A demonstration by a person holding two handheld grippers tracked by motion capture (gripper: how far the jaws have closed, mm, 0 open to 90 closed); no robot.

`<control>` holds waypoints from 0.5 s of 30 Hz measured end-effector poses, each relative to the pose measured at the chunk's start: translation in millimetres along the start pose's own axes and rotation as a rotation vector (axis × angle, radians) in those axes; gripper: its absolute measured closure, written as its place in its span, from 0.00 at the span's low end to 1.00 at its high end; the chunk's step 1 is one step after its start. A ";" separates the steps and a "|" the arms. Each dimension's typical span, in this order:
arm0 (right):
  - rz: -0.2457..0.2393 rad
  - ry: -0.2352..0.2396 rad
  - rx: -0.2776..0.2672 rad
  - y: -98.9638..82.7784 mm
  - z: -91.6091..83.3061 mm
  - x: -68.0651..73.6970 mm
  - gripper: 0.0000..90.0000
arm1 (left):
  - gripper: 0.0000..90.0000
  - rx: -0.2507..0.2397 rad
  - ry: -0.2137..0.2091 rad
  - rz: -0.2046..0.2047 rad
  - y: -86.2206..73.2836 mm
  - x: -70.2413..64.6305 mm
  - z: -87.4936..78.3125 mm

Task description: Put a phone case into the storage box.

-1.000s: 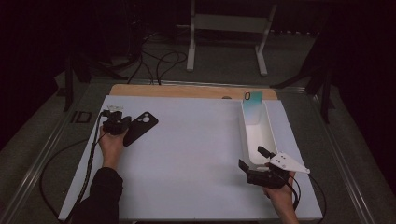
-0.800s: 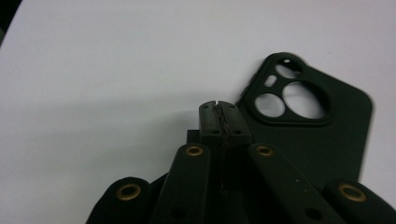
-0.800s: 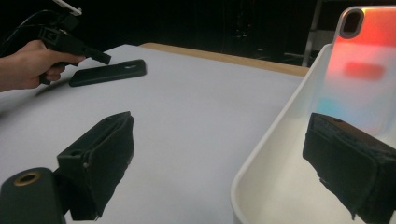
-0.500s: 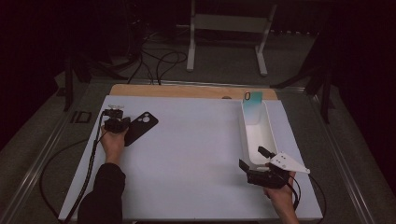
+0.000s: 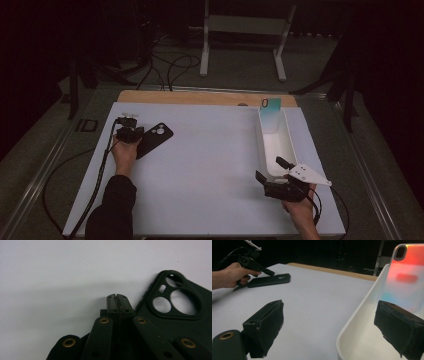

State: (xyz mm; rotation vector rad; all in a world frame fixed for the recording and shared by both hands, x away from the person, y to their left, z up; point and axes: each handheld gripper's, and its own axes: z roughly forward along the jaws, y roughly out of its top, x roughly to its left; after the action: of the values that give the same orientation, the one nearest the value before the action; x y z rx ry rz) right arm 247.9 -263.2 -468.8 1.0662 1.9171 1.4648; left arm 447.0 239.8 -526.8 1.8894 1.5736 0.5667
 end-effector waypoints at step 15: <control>-0.003 -0.010 -0.017 3.3 -4.8 -0.1 0.10 | 1.00 0.061 -0.081 0.143 -20.2 -38.0 -25.1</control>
State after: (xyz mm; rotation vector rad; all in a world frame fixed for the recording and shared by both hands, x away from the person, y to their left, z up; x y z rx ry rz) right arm 245.1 -265.6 -464.3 1.0606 1.8951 1.4683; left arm 408.1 209.4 -520.5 2.0560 1.4275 0.5018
